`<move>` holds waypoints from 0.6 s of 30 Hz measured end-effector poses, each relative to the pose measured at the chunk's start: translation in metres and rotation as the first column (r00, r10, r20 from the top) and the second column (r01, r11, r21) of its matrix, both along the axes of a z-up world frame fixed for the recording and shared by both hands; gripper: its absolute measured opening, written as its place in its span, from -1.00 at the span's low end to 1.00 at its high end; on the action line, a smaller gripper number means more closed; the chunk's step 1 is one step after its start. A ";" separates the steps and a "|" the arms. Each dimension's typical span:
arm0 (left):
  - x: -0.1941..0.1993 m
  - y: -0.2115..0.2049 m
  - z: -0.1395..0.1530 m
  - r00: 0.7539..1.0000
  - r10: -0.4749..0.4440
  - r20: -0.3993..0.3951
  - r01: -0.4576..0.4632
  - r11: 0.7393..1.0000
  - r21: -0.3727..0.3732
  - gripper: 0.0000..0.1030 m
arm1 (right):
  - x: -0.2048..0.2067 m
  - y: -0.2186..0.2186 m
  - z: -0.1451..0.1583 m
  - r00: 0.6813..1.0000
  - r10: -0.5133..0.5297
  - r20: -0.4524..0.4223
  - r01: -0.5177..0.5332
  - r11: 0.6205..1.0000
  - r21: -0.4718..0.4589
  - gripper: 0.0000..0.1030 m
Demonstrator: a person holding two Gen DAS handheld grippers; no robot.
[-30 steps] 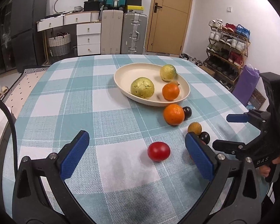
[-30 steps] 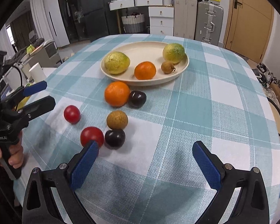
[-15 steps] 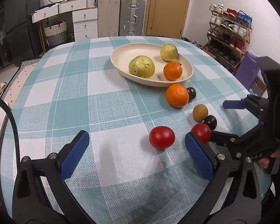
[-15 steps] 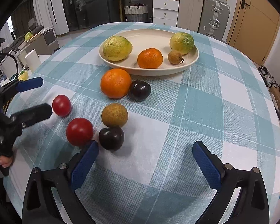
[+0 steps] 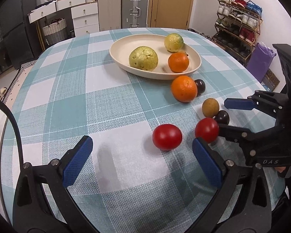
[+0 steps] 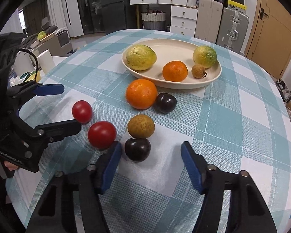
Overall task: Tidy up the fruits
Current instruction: 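Lower the right gripper onto the dark plum and close it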
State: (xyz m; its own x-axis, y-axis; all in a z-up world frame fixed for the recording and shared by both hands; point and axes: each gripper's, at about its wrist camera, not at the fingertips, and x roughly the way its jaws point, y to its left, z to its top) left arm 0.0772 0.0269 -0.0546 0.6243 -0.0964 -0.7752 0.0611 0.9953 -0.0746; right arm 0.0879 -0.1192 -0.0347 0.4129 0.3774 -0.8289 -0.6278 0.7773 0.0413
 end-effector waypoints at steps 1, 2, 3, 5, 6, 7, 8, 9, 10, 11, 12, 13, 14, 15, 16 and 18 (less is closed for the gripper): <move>0.001 0.000 0.000 1.000 0.005 -0.002 -0.005 1.000 -0.003 0.99 | 0.000 -0.001 0.001 1.000 0.002 -0.003 -0.002 1.000 0.013 -0.01; 0.001 0.001 -0.001 1.000 0.005 -0.005 -0.005 1.000 -0.010 0.99 | 0.000 -0.001 0.001 1.000 0.005 -0.012 -0.004 1.000 0.028 -0.06; 0.001 0.001 -0.001 1.000 0.007 -0.006 -0.007 1.000 -0.014 0.99 | 0.000 -0.002 0.002 1.000 0.009 -0.020 -0.008 0.999 0.043 -0.15; 0.002 0.001 -0.002 1.000 0.013 -0.011 -0.013 1.000 -0.012 0.99 | 0.001 -0.003 0.002 0.999 0.020 -0.033 -0.018 0.998 0.067 -0.21; 0.002 0.001 -0.002 1.000 0.013 -0.012 -0.014 1.000 -0.012 0.99 | 0.000 -0.004 0.003 0.999 0.023 -0.036 -0.020 0.997 0.071 -0.23; 0.003 0.001 -0.002 1.000 0.014 -0.014 -0.014 1.000 -0.011 0.99 | -0.001 -0.004 0.003 0.999 0.027 -0.036 -0.024 0.997 0.073 -0.24; 0.003 0.001 -0.002 1.000 0.015 -0.016 -0.015 1.000 -0.009 0.99 | -0.001 -0.003 0.003 0.999 0.030 -0.038 -0.027 0.997 0.074 -0.27; 0.003 0.001 -0.002 1.000 0.015 -0.018 -0.015 1.000 -0.008 0.99 | -0.002 -0.004 0.003 0.999 0.032 -0.040 -0.029 0.997 0.076 -0.31; 0.004 0.000 -0.003 1.000 0.011 -0.021 -0.011 1.000 -0.011 0.99 | -0.002 -0.004 0.003 0.998 0.036 -0.044 -0.033 0.996 0.081 -0.32; 0.004 0.000 -0.003 1.000 0.008 -0.024 -0.008 1.000 -0.012 0.99 | -0.002 -0.004 0.003 0.998 0.039 -0.047 -0.035 0.996 0.087 -0.36; 0.004 -0.001 -0.003 1.000 0.006 -0.025 -0.007 1.000 -0.011 0.99 | -0.002 -0.005 0.002 0.998 0.042 -0.048 -0.037 0.995 0.093 -0.38; 0.005 -0.002 -0.004 1.000 0.006 -0.027 -0.006 1.000 -0.008 0.99 | -0.003 -0.005 0.002 0.998 0.045 -0.046 -0.041 0.995 0.095 -0.39; 0.005 -0.002 -0.004 1.000 0.006 -0.029 -0.006 1.000 -0.007 0.99 | -0.004 -0.005 0.002 0.998 0.047 -0.045 -0.042 0.994 0.096 -0.42; 0.006 -0.003 -0.004 0.999 0.005 -0.032 -0.005 1.000 -0.006 0.99 | -0.003 -0.005 0.002 0.998 0.049 -0.050 -0.044 0.994 0.105 -0.45; 0.006 -0.004 -0.005 0.999 0.003 -0.034 -0.004 1.000 -0.005 0.99 | -0.003 -0.006 0.002 0.997 0.051 -0.052 -0.045 0.993 0.111 -0.47; 0.008 -0.005 -0.005 0.999 0.003 -0.037 -0.003 1.000 -0.003 0.97 | -0.003 -0.007 0.003 0.997 0.048 -0.054 -0.041 0.993 0.115 -0.50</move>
State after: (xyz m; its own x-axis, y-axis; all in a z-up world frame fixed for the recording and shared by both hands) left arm 0.0856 0.0214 -0.0600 0.5954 -0.0964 -0.7976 0.0548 0.9953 -0.0795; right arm 0.0847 -0.1261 -0.0321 0.3475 0.4875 -0.8010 -0.6559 0.7368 0.1639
